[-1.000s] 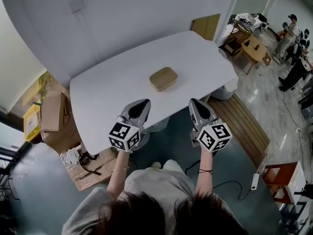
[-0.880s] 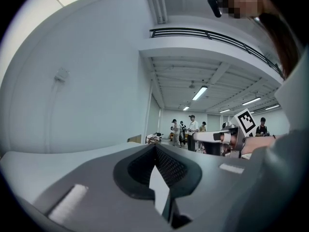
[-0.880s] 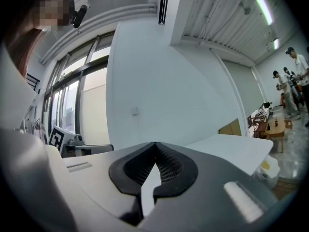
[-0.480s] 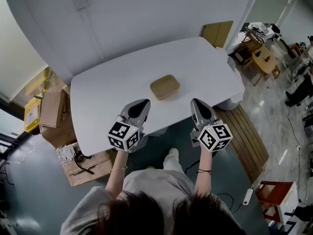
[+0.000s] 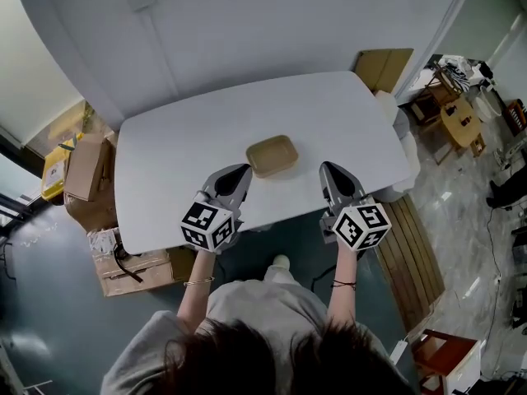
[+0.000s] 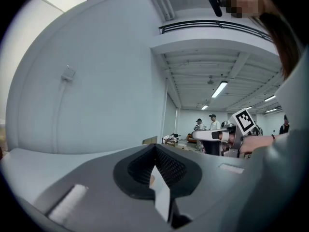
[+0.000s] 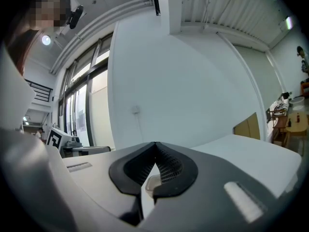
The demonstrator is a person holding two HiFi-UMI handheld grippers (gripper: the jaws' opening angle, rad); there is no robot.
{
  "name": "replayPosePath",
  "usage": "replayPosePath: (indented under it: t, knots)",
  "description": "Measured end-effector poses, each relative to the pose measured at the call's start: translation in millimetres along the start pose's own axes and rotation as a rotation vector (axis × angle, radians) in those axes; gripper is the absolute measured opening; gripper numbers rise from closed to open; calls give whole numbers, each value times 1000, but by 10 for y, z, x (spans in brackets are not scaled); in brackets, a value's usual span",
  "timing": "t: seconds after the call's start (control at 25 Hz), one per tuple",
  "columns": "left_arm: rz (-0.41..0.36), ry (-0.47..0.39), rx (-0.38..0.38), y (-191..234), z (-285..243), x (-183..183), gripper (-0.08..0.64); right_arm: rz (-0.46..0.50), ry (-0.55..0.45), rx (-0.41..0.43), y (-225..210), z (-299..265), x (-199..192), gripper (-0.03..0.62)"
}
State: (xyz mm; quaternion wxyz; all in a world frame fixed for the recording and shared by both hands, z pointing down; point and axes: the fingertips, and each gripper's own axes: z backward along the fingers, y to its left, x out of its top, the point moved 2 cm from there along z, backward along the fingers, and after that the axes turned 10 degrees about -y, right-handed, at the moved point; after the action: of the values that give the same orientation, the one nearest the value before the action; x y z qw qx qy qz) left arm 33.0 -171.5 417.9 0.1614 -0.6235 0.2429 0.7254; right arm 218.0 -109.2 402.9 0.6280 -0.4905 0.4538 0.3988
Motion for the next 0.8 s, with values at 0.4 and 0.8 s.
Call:
replayPosePath:
  t: [0.4,0.8]
  knots:
    - [-11,-24,138,29,-228,-20,-11,-7,41,123,-341,-308,70,14]
    - [19,-5,246,266,-175,-112,-11,-29,109,186,-401,-651,-103,12]
